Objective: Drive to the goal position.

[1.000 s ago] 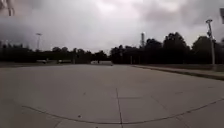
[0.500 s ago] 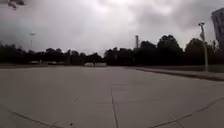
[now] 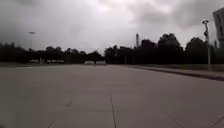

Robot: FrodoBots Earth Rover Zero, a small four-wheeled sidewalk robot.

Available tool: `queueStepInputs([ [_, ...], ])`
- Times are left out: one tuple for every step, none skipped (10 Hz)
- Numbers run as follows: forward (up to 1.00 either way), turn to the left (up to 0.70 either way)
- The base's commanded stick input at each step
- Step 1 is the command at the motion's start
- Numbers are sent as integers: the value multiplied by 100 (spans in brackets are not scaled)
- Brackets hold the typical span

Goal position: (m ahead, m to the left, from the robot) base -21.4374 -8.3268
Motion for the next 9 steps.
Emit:
queueStepInputs([
  [70,0],
  [70,0],
  [70,0],
  [70,0],
  [70,0],
  [70,0],
  [70,0],
  [70,0],
  [70,0],
])
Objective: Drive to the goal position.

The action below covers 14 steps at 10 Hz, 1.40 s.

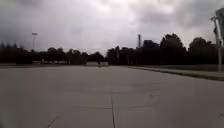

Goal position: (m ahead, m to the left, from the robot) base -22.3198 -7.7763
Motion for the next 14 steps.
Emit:
queueStepInputs([
  [70,0],
  [70,0],
  [70,0],
  [70,0],
  [70,0],
  [70,0],
  [70,0],
  [70,0],
  [70,0],
  [70,0],
  [70,0],
  [70,0],
  [70,0],
  [70,0],
])
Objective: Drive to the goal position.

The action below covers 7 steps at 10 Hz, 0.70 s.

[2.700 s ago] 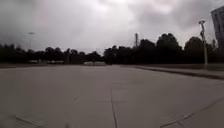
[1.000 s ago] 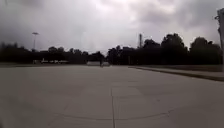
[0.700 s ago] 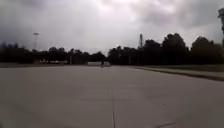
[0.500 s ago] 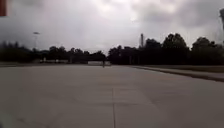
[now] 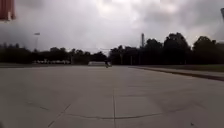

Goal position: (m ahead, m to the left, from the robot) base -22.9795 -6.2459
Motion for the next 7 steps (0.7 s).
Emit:
queueStepInputs([
  [70,0],
  [70,0],
  [70,0],
  [70,0],
  [70,0],
  [70,0],
  [70,0],
])
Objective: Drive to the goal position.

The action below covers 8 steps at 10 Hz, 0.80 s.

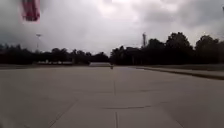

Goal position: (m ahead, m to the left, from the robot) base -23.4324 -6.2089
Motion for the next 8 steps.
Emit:
queueStepInputs([
  [70,0],
  [70,0],
  [70,0],
  [70,0],
  [70,0],
  [70,0],
  [70,0],
  [70,0],
])
